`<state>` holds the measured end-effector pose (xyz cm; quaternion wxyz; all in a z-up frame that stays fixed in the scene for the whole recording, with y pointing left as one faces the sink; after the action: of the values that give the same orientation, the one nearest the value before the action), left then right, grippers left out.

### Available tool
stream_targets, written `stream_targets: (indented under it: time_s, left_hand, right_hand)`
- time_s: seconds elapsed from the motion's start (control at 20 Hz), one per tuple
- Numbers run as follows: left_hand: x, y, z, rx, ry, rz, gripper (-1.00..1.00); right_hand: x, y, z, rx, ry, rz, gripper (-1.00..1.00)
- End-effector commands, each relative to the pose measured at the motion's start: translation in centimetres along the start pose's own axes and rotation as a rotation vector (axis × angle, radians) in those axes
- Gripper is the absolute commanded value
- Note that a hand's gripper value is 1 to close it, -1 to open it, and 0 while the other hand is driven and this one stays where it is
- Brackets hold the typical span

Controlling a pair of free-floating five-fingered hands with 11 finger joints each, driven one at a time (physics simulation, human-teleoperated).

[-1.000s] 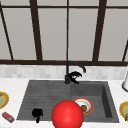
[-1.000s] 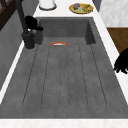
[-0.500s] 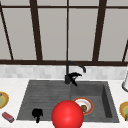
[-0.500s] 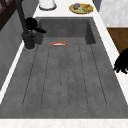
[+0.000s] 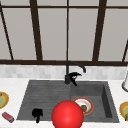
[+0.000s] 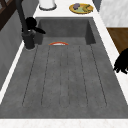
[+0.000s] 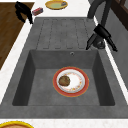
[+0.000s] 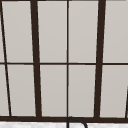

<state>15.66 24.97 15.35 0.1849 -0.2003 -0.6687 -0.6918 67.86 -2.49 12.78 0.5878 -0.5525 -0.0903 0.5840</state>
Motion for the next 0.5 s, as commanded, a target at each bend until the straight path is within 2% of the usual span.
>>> stream_targets:
  time_s: [0.0, 0.45]
  left_hand:
    - [0.00, 0.00, 0.00, 0.000, 0.000, 0.000, 0.00]
    - [0.00, 0.00, 0.00, 0.000, 0.000, 0.000, 0.00]
  right_hand:
    - [-0.20, 0.03, -0.24, 0.032, -0.072, -0.097, -1.00]
    - [-0.93, -0.02, -0.70, 0.086, -0.158, -0.135, -1.00]
